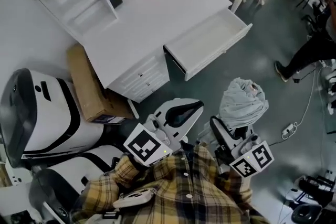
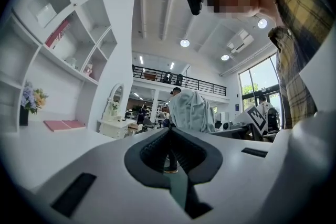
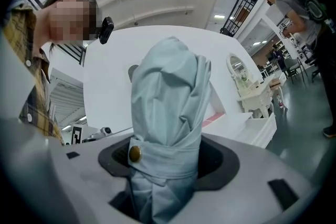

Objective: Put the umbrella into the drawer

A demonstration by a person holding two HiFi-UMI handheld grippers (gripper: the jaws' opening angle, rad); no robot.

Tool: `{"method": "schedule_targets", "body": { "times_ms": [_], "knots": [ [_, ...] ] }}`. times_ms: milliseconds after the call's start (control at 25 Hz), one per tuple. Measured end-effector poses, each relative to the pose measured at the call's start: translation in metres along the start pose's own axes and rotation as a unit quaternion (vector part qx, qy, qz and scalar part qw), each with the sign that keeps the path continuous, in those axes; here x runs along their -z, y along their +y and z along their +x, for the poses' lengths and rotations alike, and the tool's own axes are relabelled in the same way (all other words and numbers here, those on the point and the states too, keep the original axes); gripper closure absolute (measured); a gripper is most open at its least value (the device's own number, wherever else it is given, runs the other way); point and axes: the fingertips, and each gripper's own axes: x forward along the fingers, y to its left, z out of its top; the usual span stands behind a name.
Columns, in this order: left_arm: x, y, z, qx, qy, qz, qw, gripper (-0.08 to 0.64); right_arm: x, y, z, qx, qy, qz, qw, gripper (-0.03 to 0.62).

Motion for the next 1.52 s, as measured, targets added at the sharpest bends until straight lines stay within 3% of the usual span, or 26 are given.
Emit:
{"method": "schedule_targets", "body": {
  "times_ms": [360, 840, 1240, 1520],
  "knots": [
    [-0.016, 0.107, 0.05, -0.003, 0.006, -0.009, 0.9999, 0.534, -0.026, -0.06, 0.098, 0.003, 0.014, 0.001, 1.0, 0.299],
    [-0.026, 0.233, 0.103, 0.01, 0.021, -0.027, 0.9994, 0.534, -0.055, -0.134, 0.204, 0.046, 0.024, 0.009, 0.999, 0.299],
    [-0.022, 0.279, 0.131, 0.003, 0.035, -0.054, 0.9979, 0.534, -0.065, -0.174, 0.236, 0.068, 0.044, 0.023, 0.996, 0.299],
    [-0.027, 0.3, 0.16, -0.047, 0.032, -0.059, 0.9966, 0.534, -0.078, -0.208, 0.257, 0.025, 0.08, 0.022, 0.996, 0.299]
  ]
}}
